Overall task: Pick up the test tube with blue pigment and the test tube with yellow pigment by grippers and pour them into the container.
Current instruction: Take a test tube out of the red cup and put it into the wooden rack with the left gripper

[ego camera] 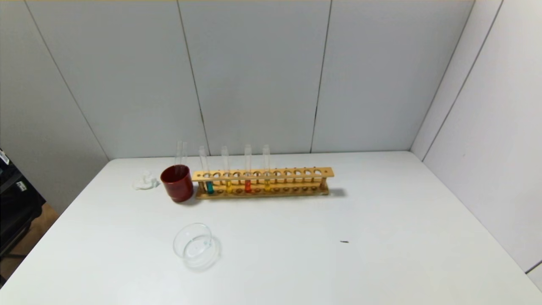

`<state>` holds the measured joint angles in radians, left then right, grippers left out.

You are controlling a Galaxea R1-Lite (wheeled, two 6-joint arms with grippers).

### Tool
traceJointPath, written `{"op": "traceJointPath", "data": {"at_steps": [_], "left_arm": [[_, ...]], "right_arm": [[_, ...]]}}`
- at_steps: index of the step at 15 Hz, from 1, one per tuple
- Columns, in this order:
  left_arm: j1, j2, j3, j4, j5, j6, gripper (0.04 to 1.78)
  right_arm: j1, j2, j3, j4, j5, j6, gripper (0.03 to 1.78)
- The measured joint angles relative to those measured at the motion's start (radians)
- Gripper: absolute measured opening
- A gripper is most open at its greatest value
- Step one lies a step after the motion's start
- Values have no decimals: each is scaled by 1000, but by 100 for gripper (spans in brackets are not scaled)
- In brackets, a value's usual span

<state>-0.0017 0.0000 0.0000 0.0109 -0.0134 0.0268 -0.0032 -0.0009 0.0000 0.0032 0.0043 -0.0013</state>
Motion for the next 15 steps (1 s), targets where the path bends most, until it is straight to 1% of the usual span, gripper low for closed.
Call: {"op": "traceJointPath", "data": {"at_steps": [4,6,7,9,11,15], "left_arm": [[0,0,-7,3,-7,11,175],[0,0,-70,40,-31,8,175],[0,1,-125,82,-45,8,175],[0,15,-275,208,-97,9,175],[-1,78,-427,300,-147,13,175],[-6,331,-672,330,-177,21,175]], "right_arm": [[0,0,0,0,0,0,175],[0,0,0,0,0,0,175],[0,0,0,0,0,0,175],[0,0,0,0,0,0,175],[0,0,0,0,0,0,175],[0,0,0,0,0,0,175]]}}
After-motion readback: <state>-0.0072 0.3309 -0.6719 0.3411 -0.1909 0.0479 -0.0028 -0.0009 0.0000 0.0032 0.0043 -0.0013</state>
